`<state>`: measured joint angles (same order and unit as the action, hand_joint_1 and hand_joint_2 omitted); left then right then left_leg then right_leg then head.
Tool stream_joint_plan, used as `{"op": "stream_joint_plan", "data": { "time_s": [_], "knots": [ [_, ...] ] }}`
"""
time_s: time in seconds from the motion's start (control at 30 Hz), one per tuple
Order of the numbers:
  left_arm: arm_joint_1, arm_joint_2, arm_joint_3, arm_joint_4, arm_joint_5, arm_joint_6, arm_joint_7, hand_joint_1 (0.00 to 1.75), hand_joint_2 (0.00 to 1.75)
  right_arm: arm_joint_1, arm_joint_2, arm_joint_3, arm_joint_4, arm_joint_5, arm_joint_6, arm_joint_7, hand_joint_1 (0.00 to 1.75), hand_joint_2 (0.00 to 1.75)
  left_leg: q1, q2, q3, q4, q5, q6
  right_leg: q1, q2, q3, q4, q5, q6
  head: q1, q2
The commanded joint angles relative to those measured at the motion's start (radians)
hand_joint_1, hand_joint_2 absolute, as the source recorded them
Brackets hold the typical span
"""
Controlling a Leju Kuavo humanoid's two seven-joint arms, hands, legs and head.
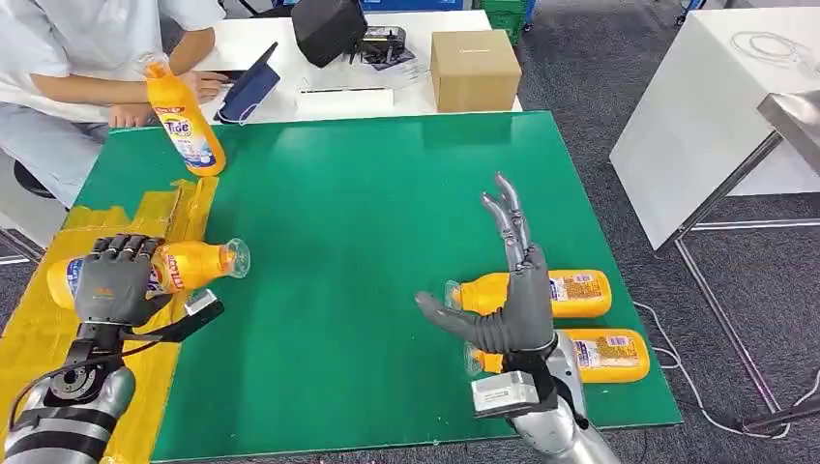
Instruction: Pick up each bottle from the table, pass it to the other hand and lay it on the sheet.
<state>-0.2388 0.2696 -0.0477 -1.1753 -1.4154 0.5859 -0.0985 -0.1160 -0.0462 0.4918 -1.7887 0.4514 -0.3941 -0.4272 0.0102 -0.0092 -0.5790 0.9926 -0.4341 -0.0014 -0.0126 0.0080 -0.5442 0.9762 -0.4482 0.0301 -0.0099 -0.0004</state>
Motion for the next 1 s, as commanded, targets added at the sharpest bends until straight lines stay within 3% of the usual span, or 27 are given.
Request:
{"op": "stream_joint_plan", "data": {
  "time_s": [0.03,0.3,0.63,0.67,0.7,0.73,1.0],
  "knots": [
    [-0.073,0.122,-0.121,0.244,-0.088,-0.062,0.028,1.75,1.75,0.01,-0.024,-0.089,-0.009,-0.042,0.012,-0.01,0.0,1.75,0.001,-0.001,0.003,-0.001,-0.001,0.0,0.001,-0.002,0.004,-0.001,-0.001,-0.001,0.0,0.0],
    [-0.096,0.158,-0.155,0.308,-0.022,-0.17,-0.005,1.75,1.75,0.021,-0.021,-0.105,-0.007,-0.053,0.016,-0.013,0.0,1.75,0.001,-0.001,0.003,0.0,-0.001,0.0,0.001,-0.003,0.004,-0.001,-0.001,-0.001,0.0,0.0],
    [-0.138,0.147,-0.168,0.383,0.023,-0.253,0.008,1.75,1.75,0.017,-0.016,-0.103,0.001,-0.047,0.024,-0.006,0.0,1.75,0.001,-0.002,0.003,-0.001,0.0,0.0,0.001,-0.003,0.004,-0.001,-0.001,-0.001,0.0,0.0],
    [-0.139,0.15,-0.171,0.387,0.038,-0.266,-0.002,1.17,1.75,0.016,-0.017,-0.104,0.003,-0.046,0.025,-0.006,0.0,1.75,0.001,-0.001,0.004,-0.001,-0.001,0.0,0.001,-0.003,0.006,-0.002,-0.001,-0.002,0.0,0.0],
    [-0.139,0.157,-0.177,0.387,0.063,-0.296,-0.02,0.28,1.75,0.016,-0.018,-0.105,0.004,-0.045,0.026,-0.005,0.0,1.75,0.001,-0.001,0.004,-0.001,-0.001,0.0,0.001,-0.002,0.005,-0.001,-0.001,-0.001,0.0,0.0],
    [-0.137,0.161,-0.177,0.385,0.078,-0.305,-0.032,0.03,1.75,0.016,-0.019,-0.106,0.005,-0.045,0.027,-0.005,0.0,1.75,0.0,-0.001,0.003,-0.001,0.0,0.0,0.001,-0.001,0.004,-0.001,0.0,-0.001,0.0,0.0],
    [-0.116,0.195,-0.195,0.34,0.176,-0.385,-0.072,0.0,1.75,0.015,-0.019,-0.114,0.01,-0.048,0.03,-0.006,0.0,1.75,0.001,0.0,0.006,-0.001,-0.001,0.0,0.001,0.0,0.006,-0.001,0.0,-0.001,0.0,0.0]
  ]
}}
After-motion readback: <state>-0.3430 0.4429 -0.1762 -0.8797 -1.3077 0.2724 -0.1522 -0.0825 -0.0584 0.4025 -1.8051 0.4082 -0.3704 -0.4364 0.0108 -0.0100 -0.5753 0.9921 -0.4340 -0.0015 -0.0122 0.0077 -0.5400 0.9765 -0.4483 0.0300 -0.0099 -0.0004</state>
